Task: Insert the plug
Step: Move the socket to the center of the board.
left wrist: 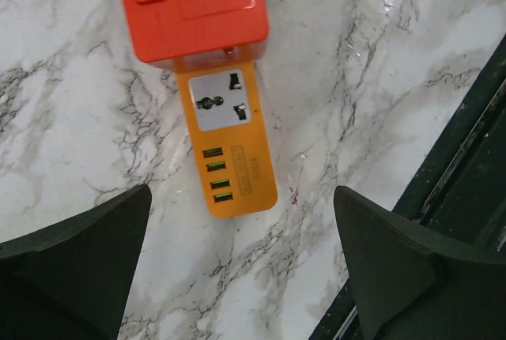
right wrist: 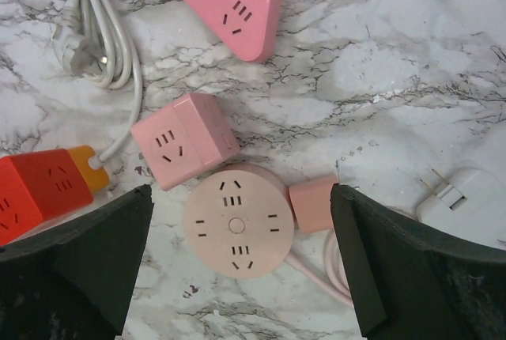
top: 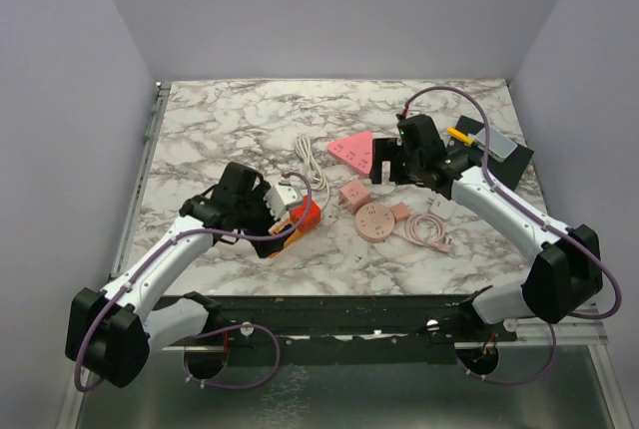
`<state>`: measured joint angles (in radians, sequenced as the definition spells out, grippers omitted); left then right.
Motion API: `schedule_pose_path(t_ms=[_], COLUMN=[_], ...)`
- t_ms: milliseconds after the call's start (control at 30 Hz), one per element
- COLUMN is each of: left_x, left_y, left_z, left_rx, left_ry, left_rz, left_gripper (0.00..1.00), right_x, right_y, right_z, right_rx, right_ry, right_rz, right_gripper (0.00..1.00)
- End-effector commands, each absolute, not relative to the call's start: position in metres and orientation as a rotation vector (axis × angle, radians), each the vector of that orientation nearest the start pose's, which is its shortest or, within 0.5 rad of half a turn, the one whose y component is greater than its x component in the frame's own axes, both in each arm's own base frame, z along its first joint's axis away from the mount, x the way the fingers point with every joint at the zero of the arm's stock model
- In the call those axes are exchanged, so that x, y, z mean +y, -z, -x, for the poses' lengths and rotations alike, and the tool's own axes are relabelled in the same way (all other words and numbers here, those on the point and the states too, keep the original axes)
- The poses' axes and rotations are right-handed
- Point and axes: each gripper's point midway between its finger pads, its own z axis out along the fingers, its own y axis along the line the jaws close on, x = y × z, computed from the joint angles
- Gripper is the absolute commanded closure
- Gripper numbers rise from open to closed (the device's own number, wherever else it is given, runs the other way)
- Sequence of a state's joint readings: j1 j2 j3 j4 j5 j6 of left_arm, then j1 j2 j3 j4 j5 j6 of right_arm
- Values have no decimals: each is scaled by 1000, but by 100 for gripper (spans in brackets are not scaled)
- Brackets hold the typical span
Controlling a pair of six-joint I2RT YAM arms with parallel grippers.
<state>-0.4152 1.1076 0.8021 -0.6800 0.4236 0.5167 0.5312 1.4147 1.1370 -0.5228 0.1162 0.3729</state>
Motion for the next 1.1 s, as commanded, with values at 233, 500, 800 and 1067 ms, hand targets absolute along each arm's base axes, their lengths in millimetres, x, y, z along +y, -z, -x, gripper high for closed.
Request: schedule_pose_path(t_ms=[233, 500, 800, 1067], left_x=[-148, -129, -101, -58], left_y=[-60, -36, -33, -36], left_z=[-211, -224, -243, -272], left_rx=[2034, 1958, 1905, 1970], left_ry=[268, 77, -133, -226], left_rz=[-1566, -1709, -1747, -1679], left_gripper=[1, 29, 58, 71], right_x=[175, 153, 176, 208], right_y=[-172, -146, -113, -107], right_z=[-332, -320, -311, -327], right_rx=[2350, 2410, 2483, 2458], right_ry=[-265, -163, -298, -425], right_rz=[59, 37, 131, 244], right_gripper=[0, 0, 0, 0])
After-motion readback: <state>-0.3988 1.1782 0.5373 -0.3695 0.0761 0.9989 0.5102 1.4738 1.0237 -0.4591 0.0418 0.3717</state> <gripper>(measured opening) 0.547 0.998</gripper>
